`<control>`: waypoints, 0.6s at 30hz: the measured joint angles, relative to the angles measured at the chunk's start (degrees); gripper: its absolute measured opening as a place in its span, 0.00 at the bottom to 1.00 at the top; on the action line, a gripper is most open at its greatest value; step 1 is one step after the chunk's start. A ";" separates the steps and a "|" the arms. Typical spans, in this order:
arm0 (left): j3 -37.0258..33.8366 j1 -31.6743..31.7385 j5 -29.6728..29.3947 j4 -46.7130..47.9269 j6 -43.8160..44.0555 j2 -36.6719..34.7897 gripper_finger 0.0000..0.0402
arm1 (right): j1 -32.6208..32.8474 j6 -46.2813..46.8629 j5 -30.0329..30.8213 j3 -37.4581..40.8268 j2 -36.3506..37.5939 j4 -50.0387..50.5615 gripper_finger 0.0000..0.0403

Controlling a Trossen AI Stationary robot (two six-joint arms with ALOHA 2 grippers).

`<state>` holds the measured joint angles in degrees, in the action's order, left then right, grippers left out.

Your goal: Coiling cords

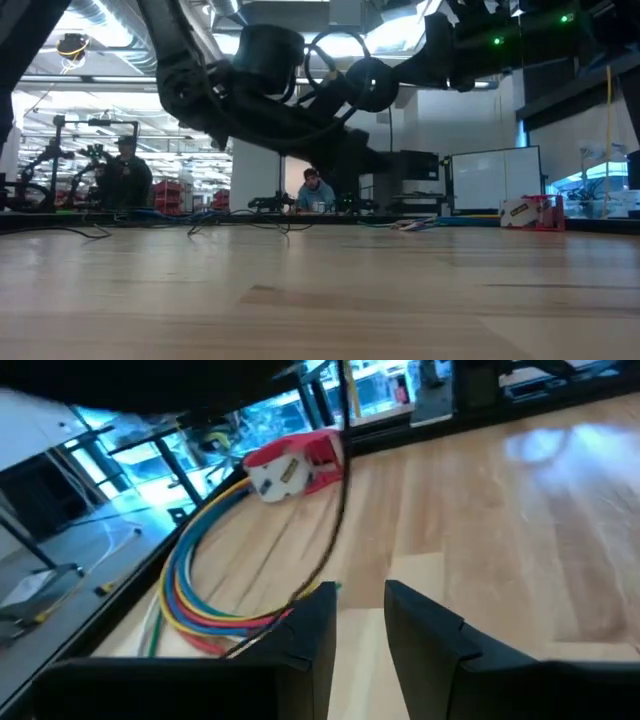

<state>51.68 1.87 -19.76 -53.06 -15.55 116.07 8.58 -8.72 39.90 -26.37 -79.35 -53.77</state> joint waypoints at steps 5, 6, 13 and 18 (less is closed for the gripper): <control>0.46 1.72 -1.21 -0.47 0.09 -0.36 0.20 | 0.02 -0.19 -0.58 0.02 -0.02 0.32 0.01; 0.51 1.95 -1.25 -0.52 0.19 -0.37 0.20 | 0.02 -0.23 -0.78 0.02 -0.02 0.25 0.01; 0.51 2.40 6.77 -0.68 1.76 -0.37 0.20 | 0.02 -0.25 -1.48 0.04 -0.02 -0.45 0.01; 0.51 1.94 7.40 -2.17 0.34 -0.37 0.20 | 0.02 -0.47 -1.52 0.04 -0.02 -1.11 0.01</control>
<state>52.18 3.82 -12.36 -55.23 -15.22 115.70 8.60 -9.19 38.38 -26.33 -79.37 -54.88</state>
